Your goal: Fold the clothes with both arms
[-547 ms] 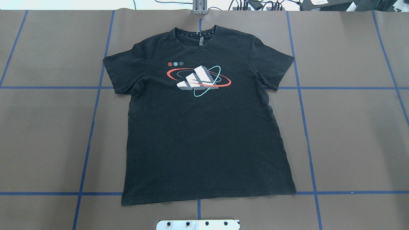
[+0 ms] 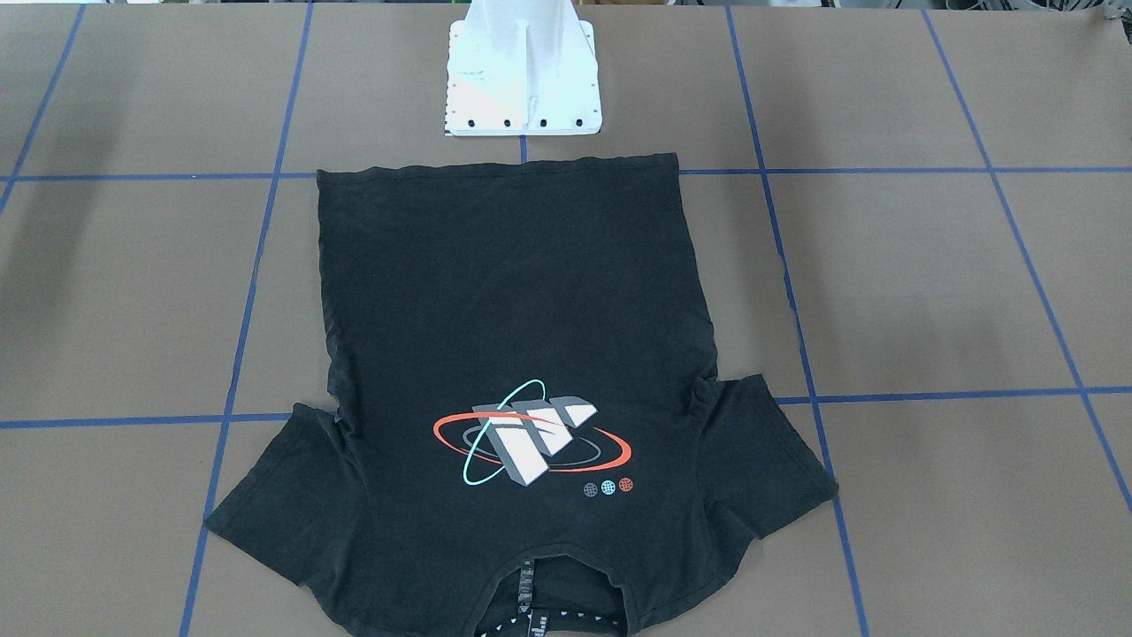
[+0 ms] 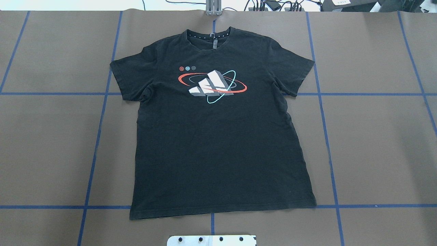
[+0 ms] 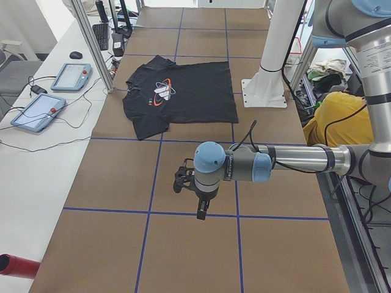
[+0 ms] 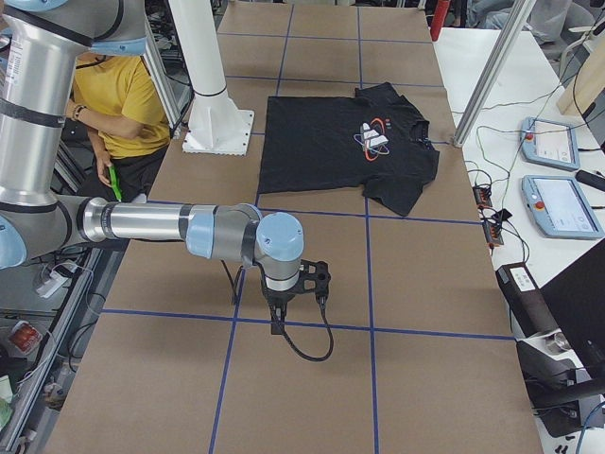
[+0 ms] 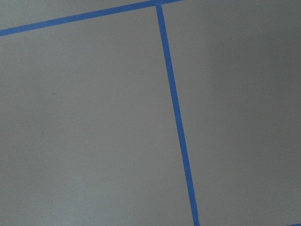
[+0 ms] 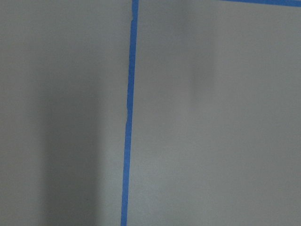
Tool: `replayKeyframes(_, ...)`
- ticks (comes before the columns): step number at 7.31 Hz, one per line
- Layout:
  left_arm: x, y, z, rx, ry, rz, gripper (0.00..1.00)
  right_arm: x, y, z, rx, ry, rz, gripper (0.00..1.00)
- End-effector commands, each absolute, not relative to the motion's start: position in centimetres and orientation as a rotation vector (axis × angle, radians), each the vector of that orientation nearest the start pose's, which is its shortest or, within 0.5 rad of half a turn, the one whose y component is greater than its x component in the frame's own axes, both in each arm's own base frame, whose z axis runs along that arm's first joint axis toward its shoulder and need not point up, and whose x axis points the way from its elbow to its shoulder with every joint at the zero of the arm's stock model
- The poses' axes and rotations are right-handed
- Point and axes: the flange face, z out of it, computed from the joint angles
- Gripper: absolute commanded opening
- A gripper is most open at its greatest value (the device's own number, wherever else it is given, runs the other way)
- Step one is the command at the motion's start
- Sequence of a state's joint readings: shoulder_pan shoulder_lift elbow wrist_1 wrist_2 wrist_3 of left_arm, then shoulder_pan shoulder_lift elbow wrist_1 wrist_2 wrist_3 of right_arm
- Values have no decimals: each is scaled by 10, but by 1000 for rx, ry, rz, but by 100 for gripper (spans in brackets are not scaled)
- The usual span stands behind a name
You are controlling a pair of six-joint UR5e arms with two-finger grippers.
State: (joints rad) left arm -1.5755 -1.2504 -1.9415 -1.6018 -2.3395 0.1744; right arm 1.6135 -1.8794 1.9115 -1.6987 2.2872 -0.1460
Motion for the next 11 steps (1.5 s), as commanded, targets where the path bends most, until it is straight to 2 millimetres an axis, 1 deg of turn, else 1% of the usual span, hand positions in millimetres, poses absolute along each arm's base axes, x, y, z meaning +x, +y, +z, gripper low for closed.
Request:
replayKeyframes(1, -66, -365, 592, 178, 752, 203, 99, 83, -355, 629, -2, -720, -76, 100)
replayKeyframes(2, -66, -370, 579, 207, 749, 210, 99, 83, -356, 628, 0, -719, -75, 100)
replayKeyframes(3, -66, -378, 566, 241, 745, 227, 99, 83, -365, 619, 19, -718, -77, 100)
replayKeyframes(5, -66, -423, 525, 341, 735, 266, 99, 84, -389, 597, 82, -711, -97, 100)
replayKeyframes(6, -66, -443, 499, 410, 728, 292, 99, 85, -404, 582, 117, -707, -110, 100)
replayKeyframes(7, -66, -455, 477, 501, 716, 330, 99, 86, -428, 559, 171, -702, -130, 100)
replayKeyframes(8, -66, -458, 460, 620, 697, 375, 99, 85, -434, 552, 196, -706, -141, 100)
replayKeyframes(9, -66, -468, 440, 777, 670, 437, 99, 85, -438, 550, 235, -703, -154, 100)
replayKeyframes(10, -64, -482, 431, 877, 653, 479, 99, 85, -438, 548, 238, -708, -150, 100)
replayKeyframes(11, -54, -523, 418, 870, 695, 434, 99, 84, -448, 539, 258, -723, -157, 100)
